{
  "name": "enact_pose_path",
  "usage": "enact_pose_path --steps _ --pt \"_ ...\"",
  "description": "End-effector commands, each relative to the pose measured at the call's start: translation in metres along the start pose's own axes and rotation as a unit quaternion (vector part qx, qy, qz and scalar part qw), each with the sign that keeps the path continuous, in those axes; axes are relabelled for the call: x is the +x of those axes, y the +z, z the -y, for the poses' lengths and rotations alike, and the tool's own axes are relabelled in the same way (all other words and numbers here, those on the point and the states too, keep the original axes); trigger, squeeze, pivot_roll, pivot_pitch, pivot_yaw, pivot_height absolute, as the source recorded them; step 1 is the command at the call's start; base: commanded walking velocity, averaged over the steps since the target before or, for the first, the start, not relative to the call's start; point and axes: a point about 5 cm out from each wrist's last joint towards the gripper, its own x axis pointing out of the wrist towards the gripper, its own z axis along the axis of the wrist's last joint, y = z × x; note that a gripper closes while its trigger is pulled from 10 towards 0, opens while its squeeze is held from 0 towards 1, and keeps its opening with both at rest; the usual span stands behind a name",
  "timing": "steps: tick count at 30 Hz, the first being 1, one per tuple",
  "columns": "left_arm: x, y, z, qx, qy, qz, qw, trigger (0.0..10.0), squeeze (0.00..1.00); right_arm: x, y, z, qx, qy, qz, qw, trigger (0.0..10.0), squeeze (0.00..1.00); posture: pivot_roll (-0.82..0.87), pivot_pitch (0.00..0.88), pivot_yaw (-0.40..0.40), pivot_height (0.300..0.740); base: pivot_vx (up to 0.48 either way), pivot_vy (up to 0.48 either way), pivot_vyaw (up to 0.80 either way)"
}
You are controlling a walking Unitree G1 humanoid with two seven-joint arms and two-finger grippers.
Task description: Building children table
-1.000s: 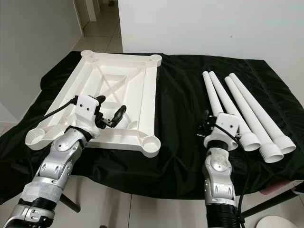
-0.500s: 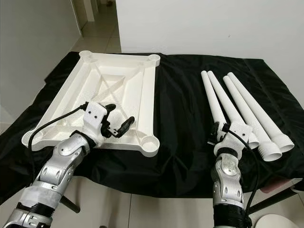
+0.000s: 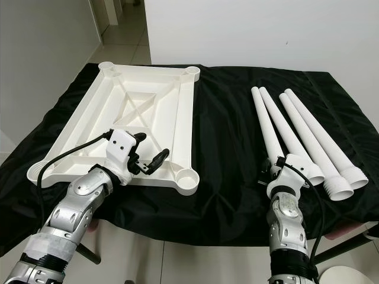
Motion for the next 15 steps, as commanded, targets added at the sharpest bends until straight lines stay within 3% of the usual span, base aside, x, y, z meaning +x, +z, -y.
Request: enact_pose_path --steps 1,5,6,7,8,15 --pt "-0.001 -0.003 0.003 -0.004 -0.020 -0.009 1.000 10.0 0.00 0.001 -0.004 0.000 0.002 0.009 -0.014 1.000 10.0 0.00 0.02 0.047 0.017 0.740 0.000 0.000 0.00" --pt "-0.001 -0.002 0.003 -0.003 -0.020 -0.010 1.000 10.0 0.00 0.002 -0.006 -0.004 0.006 0.024 -0.022 0.999 10.0 0.00 0.02 0.041 0.020 0.740 0.000 0.000 0.00" --pt "-0.001 -0.001 0.002 0.002 -0.017 -0.008 1.000 10.0 0.00 0.001 -0.008 -0.006 0.008 0.031 -0.027 0.999 6.5 0.00 0.02 0.039 0.023 0.740 0.000 0.000 0.00" --pt "-0.001 -0.001 0.002 0.002 -0.017 -0.008 1.000 10.0 0.00 0.001 -0.008 -0.006 0.008 0.031 -0.027 0.999 6.5 0.00 0.02 0.039 0.023 0.740 0.000 0.000 0.00" --pt "-0.001 -0.001 0.002 0.002 -0.016 -0.010 1.000 10.0 0.00 0.001 -0.009 -0.008 0.005 0.044 -0.026 0.999 0.0 0.00 0.02 0.039 0.023 0.740 0.000 0.000 0.00" --pt "0.001 0.000 0.001 -0.007 -0.012 -0.020 1.000 10.0 0.00 -0.001 -0.013 -0.015 0.011 0.065 -0.039 0.997 0.0 0.00 0.02 0.049 0.024 0.740 0.000 0.000 0.00"
